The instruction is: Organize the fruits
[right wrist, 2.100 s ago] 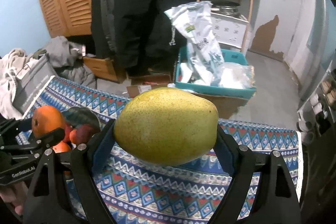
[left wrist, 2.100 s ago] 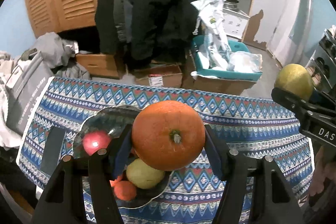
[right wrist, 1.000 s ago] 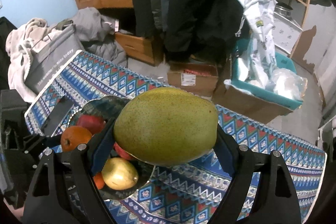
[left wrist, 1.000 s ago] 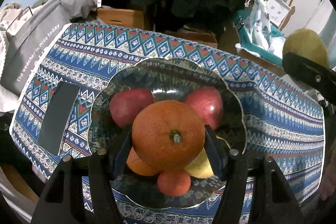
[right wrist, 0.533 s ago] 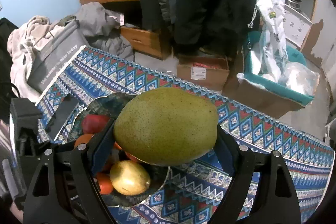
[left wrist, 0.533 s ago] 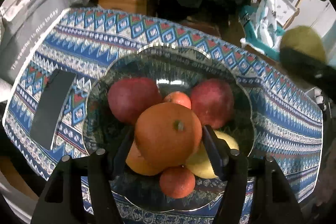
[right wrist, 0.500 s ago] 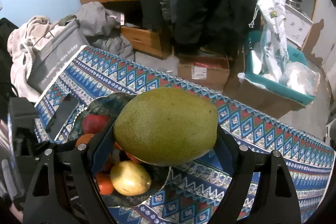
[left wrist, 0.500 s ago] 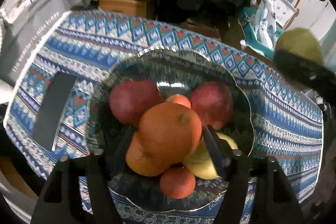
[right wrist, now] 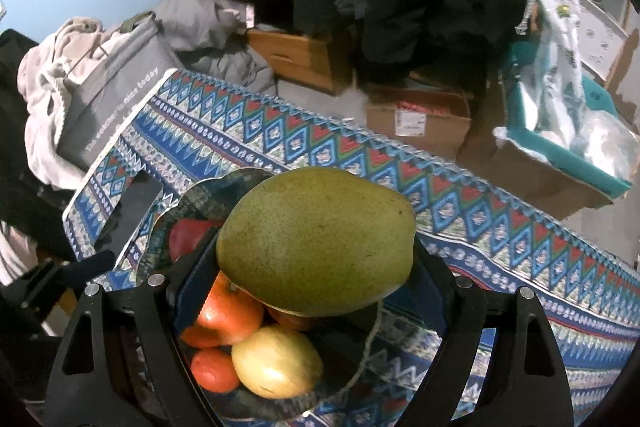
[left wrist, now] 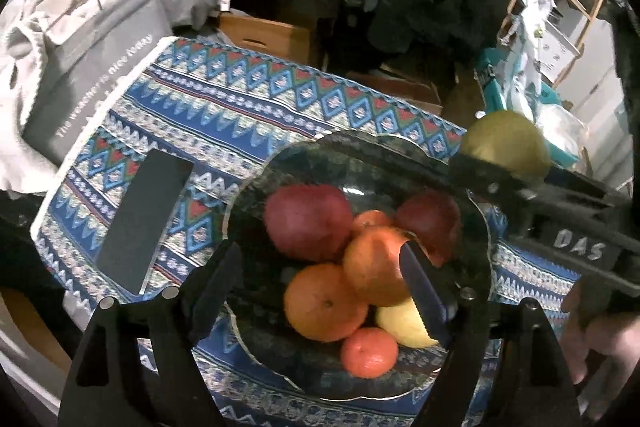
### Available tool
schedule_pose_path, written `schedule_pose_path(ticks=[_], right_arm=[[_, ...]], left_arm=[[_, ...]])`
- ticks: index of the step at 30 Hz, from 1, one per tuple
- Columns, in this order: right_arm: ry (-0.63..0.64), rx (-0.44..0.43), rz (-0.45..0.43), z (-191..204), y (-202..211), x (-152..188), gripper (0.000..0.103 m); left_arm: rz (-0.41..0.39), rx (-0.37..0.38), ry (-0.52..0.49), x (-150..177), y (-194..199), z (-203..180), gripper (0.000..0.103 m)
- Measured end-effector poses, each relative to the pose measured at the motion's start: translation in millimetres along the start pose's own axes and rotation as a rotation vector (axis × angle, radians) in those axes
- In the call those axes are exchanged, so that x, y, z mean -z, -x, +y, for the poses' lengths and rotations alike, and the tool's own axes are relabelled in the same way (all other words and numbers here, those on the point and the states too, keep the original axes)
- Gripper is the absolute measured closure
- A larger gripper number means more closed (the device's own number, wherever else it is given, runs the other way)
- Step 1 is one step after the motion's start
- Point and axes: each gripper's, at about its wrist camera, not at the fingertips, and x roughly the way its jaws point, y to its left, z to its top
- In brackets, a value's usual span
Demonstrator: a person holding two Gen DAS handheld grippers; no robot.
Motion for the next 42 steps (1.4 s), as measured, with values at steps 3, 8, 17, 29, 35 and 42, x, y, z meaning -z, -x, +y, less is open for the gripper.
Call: schedule_pose_path(ticks=[3, 8, 17, 29, 35, 42], right_arm=[[0.008, -0.016, 0.02, 6.6, -11.0, -0.9, 0.018], [0.007, -0.038, 0.049, 14.3, -24.9, -2.6, 0.017], [-0.009, -0.084, 0.049, 20.4, -30.7, -8.1, 0.017], [-0.023, -0.036, 0.003, 8.6, 5.1, -8.6, 0.016], [-0.019, 0.038, -0.053, -0.8, 38.9, -5.1, 0.016], [0.013, 0.129, -0.131, 0.2, 84.0, -3.7, 0.015]], left_arm=[[-0.015, -0.034, 0.003, -1.7, 2.9, 7.5, 0.02], [-0.023, -0.066, 0.02, -2.8, 4.4, 19.4, 0.02], [-0.033, -0.08, 0.031, -2.1, 7.8, 28.0, 0.02], [-0.065, -0.065, 0.03, -3.8, 25.3, 23.1, 0.02], [-0.111, -0.052, 0.024, -7.1, 45.9, 17.9, 0.02], [-0.176, -0.044, -0.009, -11.4, 75.3, 7.6, 0.02]])
